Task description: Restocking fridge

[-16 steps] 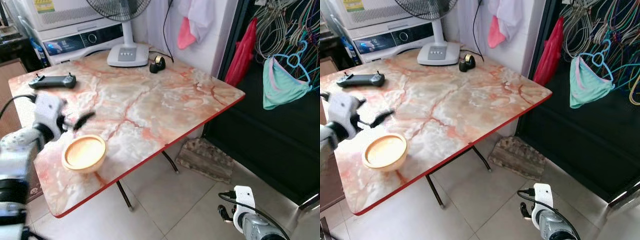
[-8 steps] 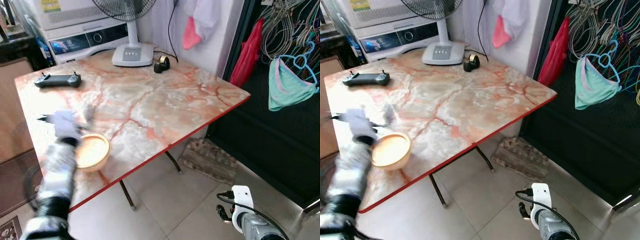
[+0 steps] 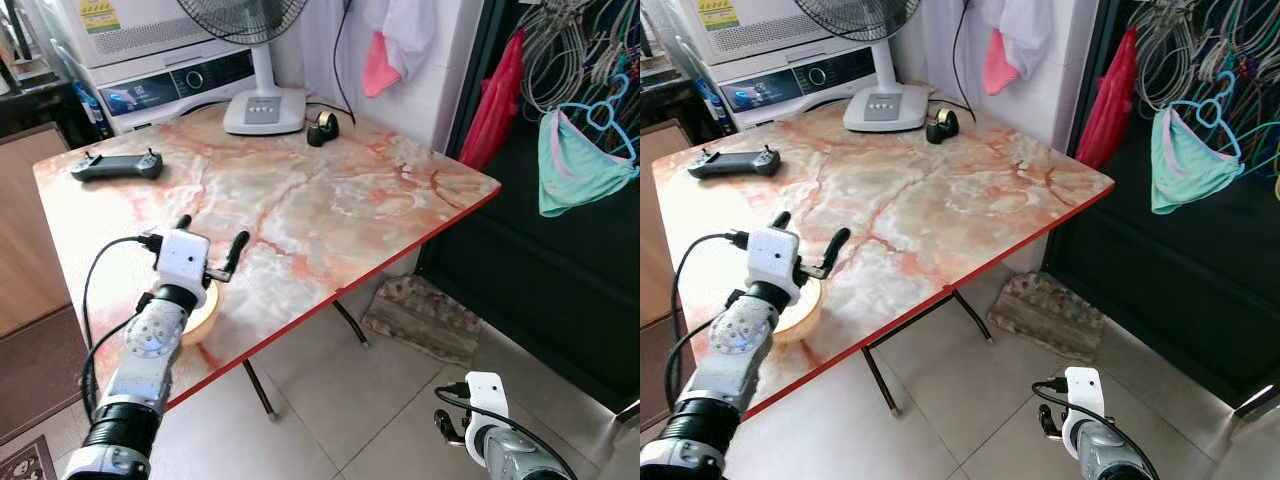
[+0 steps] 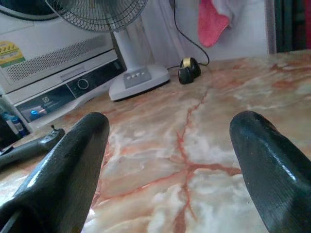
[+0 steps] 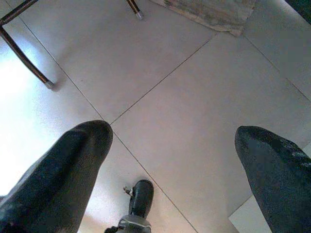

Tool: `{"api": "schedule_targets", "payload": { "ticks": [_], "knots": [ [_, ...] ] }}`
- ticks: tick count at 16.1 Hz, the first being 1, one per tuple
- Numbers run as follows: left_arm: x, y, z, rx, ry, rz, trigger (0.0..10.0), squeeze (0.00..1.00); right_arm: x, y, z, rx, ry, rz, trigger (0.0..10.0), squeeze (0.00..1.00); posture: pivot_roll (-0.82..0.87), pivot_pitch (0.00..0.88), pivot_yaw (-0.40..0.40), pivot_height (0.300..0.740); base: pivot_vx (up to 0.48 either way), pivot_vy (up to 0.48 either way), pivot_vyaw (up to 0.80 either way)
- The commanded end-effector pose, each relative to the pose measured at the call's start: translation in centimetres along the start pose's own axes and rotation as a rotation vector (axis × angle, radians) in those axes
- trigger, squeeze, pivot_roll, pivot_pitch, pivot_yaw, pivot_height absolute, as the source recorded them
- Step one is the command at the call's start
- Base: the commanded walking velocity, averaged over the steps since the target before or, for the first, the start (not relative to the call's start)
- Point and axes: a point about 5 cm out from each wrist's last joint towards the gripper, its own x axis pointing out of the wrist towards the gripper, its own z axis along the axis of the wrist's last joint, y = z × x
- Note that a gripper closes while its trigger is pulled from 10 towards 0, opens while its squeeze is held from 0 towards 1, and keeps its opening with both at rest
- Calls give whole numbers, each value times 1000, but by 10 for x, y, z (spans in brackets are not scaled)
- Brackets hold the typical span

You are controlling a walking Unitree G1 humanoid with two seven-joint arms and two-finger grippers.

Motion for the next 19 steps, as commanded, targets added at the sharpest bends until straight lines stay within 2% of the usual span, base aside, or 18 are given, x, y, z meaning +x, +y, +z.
{"api": "schedule_targets", "payload": {
  "ticks": [1, 3, 10, 15, 19],
  "knots": [
    [2, 2, 4, -20, -26, 20, 10000, 0, 0, 0, -3, 6, 1, -3, 10000, 0, 75, 0, 37, 740, 0, 0, 0],
    [5, 4, 6, -22, -29, 38, 10000, 0, 0, 0, -2, -6, -19, -5, 10000, 0, 79, 0, 34, 740, 0, 0, 0],
    [5, 19, 7, -44, -25, 165, 10000, 0, 0, -1, 2, -21, -26, 2, 10000, 0, 101, 0, 7, 740, 0, 0, 800],
    [6, 24, 8, -48, -26, 201, 10000, 0, 0, -1, 3, -31, -23, 6, 10000, 0, 103, 0, 4, 740, 0, 0, 800],
    [8, 25, 6, -138, -19, 243, 10000, 0, 0, -1, 4, -33, -20, 5, 10000, 0, 103, 0, 0, 740, 0, 0, 800]
  ]
}}
